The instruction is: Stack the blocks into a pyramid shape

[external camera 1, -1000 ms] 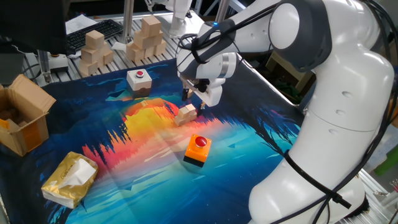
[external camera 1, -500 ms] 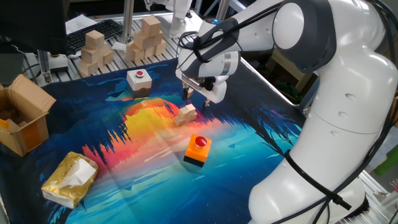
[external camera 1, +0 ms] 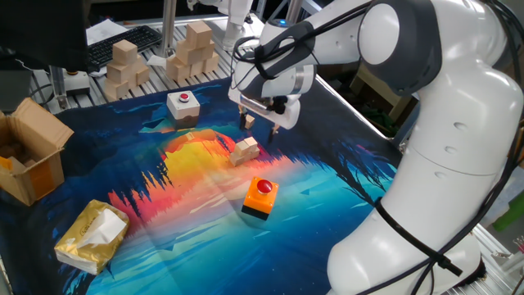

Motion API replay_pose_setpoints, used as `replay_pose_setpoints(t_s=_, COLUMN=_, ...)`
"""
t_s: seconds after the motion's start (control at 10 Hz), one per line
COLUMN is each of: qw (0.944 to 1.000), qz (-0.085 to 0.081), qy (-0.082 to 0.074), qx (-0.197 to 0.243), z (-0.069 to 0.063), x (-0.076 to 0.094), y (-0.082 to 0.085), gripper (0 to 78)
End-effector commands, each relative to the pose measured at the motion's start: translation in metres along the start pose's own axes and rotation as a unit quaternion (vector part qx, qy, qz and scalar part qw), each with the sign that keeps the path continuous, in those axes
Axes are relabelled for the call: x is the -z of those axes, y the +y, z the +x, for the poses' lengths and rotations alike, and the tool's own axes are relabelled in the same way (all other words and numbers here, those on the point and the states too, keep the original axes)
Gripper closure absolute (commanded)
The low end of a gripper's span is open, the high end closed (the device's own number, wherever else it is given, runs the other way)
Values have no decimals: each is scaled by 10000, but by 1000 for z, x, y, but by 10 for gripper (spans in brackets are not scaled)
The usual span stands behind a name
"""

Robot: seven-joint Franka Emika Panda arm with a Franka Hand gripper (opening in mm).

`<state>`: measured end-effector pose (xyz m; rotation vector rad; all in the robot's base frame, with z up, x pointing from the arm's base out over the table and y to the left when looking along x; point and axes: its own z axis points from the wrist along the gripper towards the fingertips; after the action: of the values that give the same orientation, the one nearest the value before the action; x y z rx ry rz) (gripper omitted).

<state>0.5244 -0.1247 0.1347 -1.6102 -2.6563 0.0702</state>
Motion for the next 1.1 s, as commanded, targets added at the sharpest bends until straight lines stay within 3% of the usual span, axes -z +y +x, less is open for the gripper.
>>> replay_pose_setpoints(t_s=0.1, qw=9905, qz=-35, qy=-214, qx=1361, z=-48, x=6, y=17, gripper=1)
replay_pose_setpoints(t_s=0.4, qw=9913, qz=-43, qy=-234, qx=1298, z=-56, x=2, y=28, gripper=1)
replay_pose_setpoints(t_s=0.7, qw=9912, qz=-111, qy=-113, qx=1314, z=-56, x=2, y=28, gripper=1)
replay_pose_setpoints(t_s=0.9, qw=9910, qz=-121, qy=-122, qx=1328, z=-56, x=2, y=28, gripper=1)
replay_pose_setpoints(t_s=1.1, qw=9951, qz=-201, qy=55, qx=966, z=-56, x=2, y=28, gripper=1)
